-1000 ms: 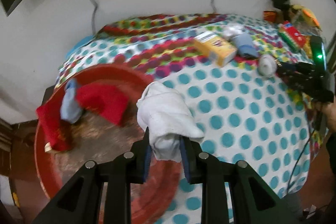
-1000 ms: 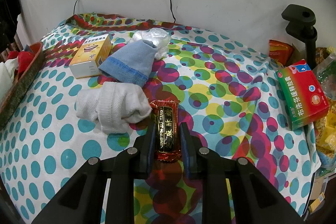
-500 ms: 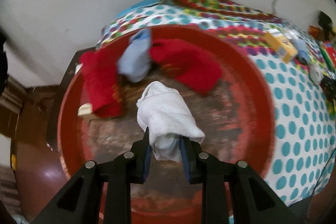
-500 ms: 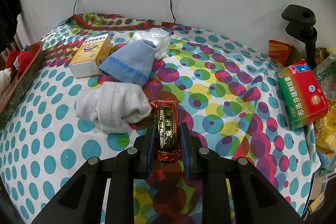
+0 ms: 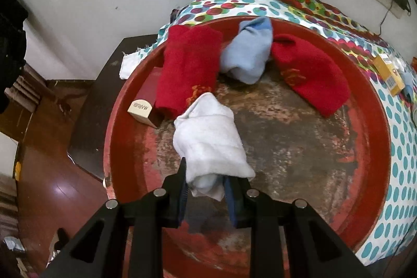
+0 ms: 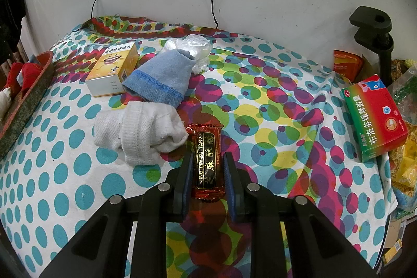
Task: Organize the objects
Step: 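Carry the white sock onto the red tray and open left while right holds the bar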
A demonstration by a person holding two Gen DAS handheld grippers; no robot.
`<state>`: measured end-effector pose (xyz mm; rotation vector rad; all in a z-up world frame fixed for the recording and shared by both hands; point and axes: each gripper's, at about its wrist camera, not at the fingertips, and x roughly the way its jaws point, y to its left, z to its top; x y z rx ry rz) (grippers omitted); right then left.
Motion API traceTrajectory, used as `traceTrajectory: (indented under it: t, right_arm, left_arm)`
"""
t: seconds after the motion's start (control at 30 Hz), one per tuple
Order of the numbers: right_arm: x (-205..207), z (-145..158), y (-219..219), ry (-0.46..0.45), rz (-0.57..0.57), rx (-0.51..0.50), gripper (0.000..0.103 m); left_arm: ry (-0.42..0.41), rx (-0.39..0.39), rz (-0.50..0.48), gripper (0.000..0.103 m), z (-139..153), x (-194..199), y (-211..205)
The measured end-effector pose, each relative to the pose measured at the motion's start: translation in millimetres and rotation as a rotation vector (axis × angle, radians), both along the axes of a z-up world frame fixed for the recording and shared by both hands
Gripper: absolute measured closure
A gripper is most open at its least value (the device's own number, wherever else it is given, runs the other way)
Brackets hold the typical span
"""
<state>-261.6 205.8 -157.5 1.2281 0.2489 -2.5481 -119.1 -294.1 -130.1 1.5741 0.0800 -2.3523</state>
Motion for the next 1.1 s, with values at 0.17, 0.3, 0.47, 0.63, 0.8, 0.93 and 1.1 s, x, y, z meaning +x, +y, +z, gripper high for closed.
traceTrajectory:
  t: [0.17,0.3,0.47,0.63,0.8,0.93,1.1]
  right_arm:
    - [0.6,-0.2,-0.3,0.000,0.000,0.000,0.082]
    - [0.1,-0.4,0.6,0.001,0.000,0.001,0.082]
    - [0.4,-0.6,0.0,0.002,0.000,0.004,0.082]
    - [0.4,-0.7,0.2,0.002,0.000,0.003,0.082]
    - [0.6,-0.8,0.0,0.002,-0.001,0.005,0.082]
    - [0.1,-1.0,0.2,0.002,0.000,0.004,0.082]
    - [0.4,-0.6,-0.3,0.003,-0.001,0.006,0.082]
  left_arm:
    - [-0.004,0.010,0.004,0.078,-3.6,-0.4,-6.0]
    - [-0.003,0.018,0.009,0.076,-4.0,2.1,-6.4]
    - [-0.018,0.034,0.007,0.075,-3.3,2.9,-4.6]
    - [-0.022,0.063,0.014,0.069,0.4,6.7,-6.8]
    - [-0.043,0.034,-0.001,0.055,4.6,13.4,-2.0]
    - [-0.040,0.014,-0.035,0.053,13.2,19.4,7.3]
    - [-0.032,0.011,-0.062,0.053,24.5,25.5,16.0]
